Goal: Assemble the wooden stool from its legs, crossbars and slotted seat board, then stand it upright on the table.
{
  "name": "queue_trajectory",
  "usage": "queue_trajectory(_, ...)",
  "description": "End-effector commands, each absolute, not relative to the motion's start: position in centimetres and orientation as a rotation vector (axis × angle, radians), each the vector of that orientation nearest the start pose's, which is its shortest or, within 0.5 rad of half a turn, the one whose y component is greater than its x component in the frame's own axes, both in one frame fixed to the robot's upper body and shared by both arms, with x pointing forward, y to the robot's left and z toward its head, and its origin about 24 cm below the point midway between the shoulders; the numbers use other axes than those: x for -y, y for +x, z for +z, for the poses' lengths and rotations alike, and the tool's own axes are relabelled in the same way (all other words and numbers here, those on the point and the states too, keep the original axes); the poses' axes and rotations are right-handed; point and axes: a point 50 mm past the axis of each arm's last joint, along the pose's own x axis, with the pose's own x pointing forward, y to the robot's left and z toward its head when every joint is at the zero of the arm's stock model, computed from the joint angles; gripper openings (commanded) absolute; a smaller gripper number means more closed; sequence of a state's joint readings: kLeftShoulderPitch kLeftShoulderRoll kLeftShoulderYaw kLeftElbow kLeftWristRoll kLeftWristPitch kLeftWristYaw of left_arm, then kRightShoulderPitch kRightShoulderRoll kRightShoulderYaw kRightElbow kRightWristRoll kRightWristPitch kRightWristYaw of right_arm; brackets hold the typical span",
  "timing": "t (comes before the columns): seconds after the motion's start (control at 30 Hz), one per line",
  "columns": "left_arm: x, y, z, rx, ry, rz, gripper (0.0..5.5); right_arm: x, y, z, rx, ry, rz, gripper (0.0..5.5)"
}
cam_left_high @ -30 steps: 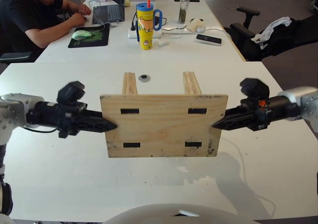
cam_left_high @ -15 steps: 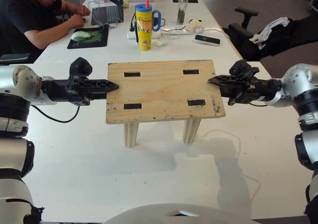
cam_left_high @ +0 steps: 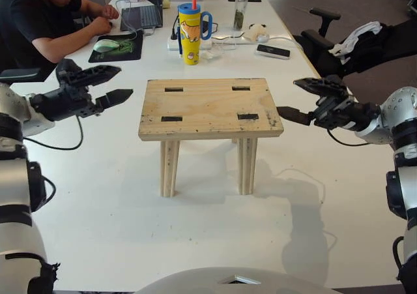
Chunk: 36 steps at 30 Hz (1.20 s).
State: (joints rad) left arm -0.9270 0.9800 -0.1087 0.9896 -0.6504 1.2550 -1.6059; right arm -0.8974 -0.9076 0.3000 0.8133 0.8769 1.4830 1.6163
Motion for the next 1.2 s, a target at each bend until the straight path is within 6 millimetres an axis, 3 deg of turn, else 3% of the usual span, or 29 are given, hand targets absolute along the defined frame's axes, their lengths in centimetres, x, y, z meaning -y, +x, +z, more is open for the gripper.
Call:
queue_trajectory(0.03,-36.4,23.3,12.1,-0.955,-0.563,-0.774,4.39,29.4,24.7,11.3,-1.059,0.597,1.118,4.43)
queue_trajectory(0.13,-35.1,20.3,11.0,-1.055,-0.315,-0.988,4.41,28.1,21.9,11.2,-1.045,0.454,1.302,4.16)
queue_trajectory(0.27,-29.9,17.4,12.0,-1.178,-0.098,-1.35,3.83,23.8,17.9,12.1,-1.052,0.408,1.585,3.48)
queue_trajectory(0.4,-23.3,16.9,13.1,-1.003,-0.078,-1.608,3.06,20.3,17.3,11.8,-0.987,0.298,1.737,2.67)
queue_trajectory(0.53,-17.7,17.2,11.6,-0.781,0.078,-1.669,2.39,18.8,19.5,10.5,-0.885,0.073,1.734,1.99)
queue_trajectory(0.67,-14.8,17.8,9.9,-0.68,0.275,-1.64,1.71,17.9,22.2,10.1,-0.812,-0.074,1.743,1.3)
queue_trajectory(0.77,-12.6,19.7,9.5,-0.599,0.445,-1.61,1.19,17.1,23.9,9.5,-0.807,-0.213,1.76,0.76)
queue_trajectory(0.9,-11.8,22.0,9.0,-0.559,0.597,-1.553,0.51,16.6,26.1,9.1,-0.746,-0.326,1.72,0.06)
queue_trajectory(1.0,-11.4,23.9,9.1,-0.515,0.642,-1.506,0.01,16.2,28.0,9.1,-0.666,-0.397,1.659,0.0)
queue_trajectory(1.2,-12.8,29.1,8.9,-0.483,0.752,-1.284,0.01,14.1,33.5,10.1,-0.392,-0.583,1.433,0.0)
